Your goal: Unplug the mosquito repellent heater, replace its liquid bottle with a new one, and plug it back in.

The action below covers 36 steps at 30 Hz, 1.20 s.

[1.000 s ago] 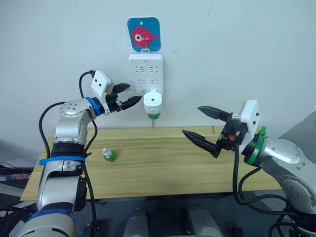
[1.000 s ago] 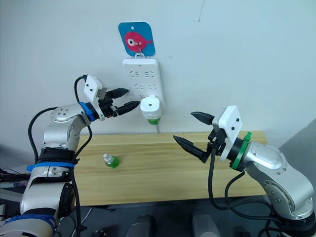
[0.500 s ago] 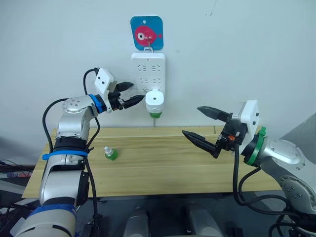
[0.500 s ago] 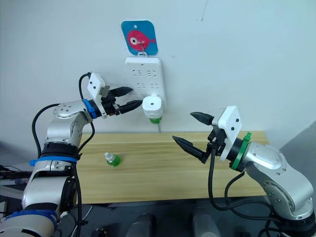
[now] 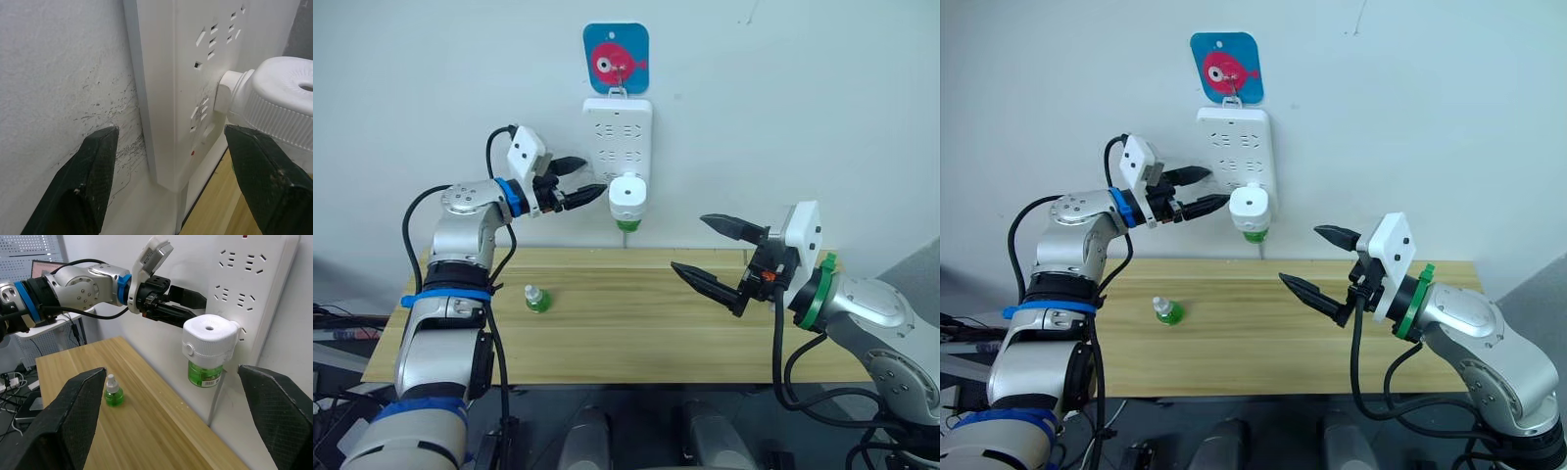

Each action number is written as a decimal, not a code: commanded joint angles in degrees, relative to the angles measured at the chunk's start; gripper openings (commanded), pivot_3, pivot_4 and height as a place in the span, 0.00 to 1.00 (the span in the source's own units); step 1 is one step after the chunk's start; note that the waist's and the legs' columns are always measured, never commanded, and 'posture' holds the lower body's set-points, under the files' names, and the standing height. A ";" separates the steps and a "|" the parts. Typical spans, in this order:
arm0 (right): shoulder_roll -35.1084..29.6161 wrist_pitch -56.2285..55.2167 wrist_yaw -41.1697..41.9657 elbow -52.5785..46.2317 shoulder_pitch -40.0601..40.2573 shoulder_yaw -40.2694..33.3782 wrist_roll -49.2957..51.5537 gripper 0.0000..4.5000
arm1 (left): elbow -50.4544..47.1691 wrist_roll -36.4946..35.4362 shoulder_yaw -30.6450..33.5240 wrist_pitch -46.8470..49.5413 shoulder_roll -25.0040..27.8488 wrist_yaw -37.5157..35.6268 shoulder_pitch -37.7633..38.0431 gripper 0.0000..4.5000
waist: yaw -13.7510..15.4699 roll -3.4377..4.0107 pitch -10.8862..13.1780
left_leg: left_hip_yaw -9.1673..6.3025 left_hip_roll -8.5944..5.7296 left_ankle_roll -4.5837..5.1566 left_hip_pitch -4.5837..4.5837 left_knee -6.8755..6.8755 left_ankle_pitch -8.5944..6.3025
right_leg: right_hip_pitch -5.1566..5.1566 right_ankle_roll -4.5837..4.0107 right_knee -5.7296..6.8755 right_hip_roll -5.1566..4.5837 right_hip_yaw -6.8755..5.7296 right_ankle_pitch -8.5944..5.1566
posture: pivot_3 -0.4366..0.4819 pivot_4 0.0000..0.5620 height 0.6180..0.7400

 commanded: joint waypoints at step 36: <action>7.44 3.49 -15.80 1.31 -6.21 8.17 -12.64 1.00 | -11.45 -2.93 -0.18 2.65 -1.06 -1.67 2.72 0.31 | -1.77 0.16 0.11 | -0.22 -0.05 -0.22 -0.05 -0.07 0.13 | 0.00 -0.06 0.03 -0.09 -0.28 -0.01 | 0.28 0.33 0.88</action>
